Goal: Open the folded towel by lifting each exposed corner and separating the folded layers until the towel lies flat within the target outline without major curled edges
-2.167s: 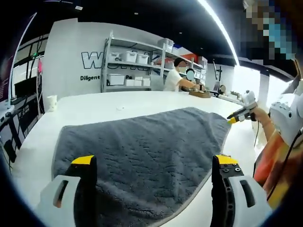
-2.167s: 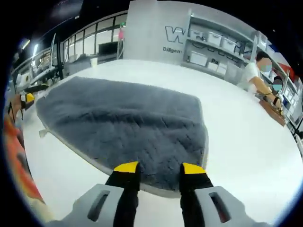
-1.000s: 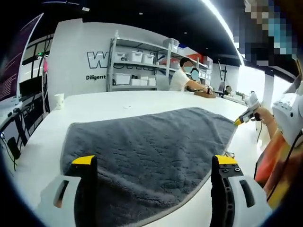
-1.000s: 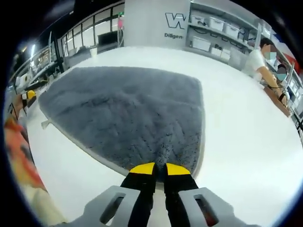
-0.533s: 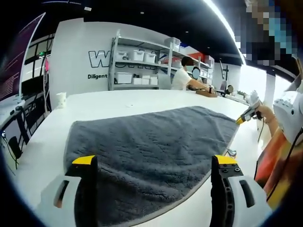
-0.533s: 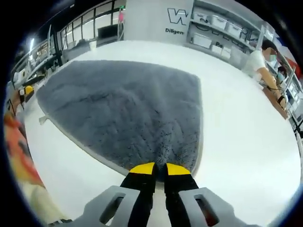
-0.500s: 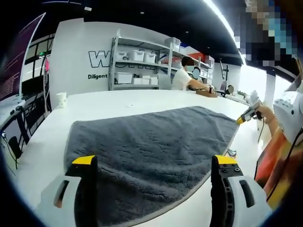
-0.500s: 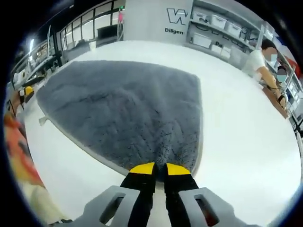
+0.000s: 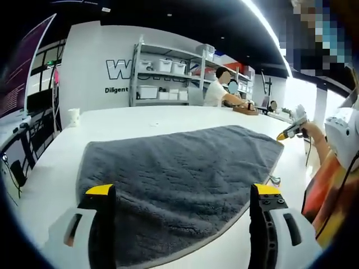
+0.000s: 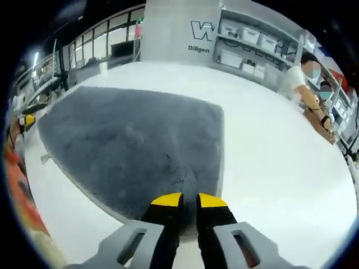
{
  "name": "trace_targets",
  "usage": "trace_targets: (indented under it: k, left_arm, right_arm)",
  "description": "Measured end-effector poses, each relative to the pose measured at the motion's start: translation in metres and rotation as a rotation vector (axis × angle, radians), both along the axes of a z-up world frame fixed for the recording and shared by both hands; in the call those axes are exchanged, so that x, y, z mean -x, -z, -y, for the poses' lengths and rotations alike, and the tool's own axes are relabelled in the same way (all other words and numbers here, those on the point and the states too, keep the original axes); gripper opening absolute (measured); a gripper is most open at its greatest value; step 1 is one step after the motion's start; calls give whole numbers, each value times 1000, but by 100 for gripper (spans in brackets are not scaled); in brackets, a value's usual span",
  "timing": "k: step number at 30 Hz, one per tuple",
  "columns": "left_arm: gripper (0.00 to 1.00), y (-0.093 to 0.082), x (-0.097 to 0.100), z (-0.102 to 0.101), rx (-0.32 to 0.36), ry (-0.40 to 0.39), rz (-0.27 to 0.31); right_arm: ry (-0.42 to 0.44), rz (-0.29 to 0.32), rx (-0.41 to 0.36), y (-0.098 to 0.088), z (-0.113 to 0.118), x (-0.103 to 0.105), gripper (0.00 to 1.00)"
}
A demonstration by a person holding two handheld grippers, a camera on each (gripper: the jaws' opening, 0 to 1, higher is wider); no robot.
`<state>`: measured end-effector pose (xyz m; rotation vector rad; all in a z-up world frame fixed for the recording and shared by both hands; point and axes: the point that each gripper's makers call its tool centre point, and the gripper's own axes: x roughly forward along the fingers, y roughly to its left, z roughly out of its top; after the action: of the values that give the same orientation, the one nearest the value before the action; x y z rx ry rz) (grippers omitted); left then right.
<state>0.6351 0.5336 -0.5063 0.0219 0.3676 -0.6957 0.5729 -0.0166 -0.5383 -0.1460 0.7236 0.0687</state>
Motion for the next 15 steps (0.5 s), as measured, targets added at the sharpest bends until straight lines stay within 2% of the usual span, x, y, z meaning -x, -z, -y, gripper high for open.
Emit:
trace_targets:
  k: [3, 7, 8, 11, 12, 15]
  left_arm:
    - [98, 0, 2, 2, 3, 6, 2]
    - [98, 1, 4, 2, -3, 8, -3]
    - [98, 2, 4, 1, -5, 6, -5]
    - [98, 3, 6, -1, -2, 1, -9]
    - [98, 3, 6, -2, 1, -4, -12]
    - [98, 4, 7, -4, 2, -11, -13]
  right_arm:
    - [-2, 31, -9, -7, 0, -17, 7]
    - [-40, 69, -17, -18, -9, -47, 20]
    - [-43, 72, -16, -19, -10, -53, 20]
    - [-50, 80, 11, -21, -8, -66, 12]
    - [-47, 84, 25, -22, -4, -78, 11]
    - [-88, 59, 26, -16, -5, -92, 15]
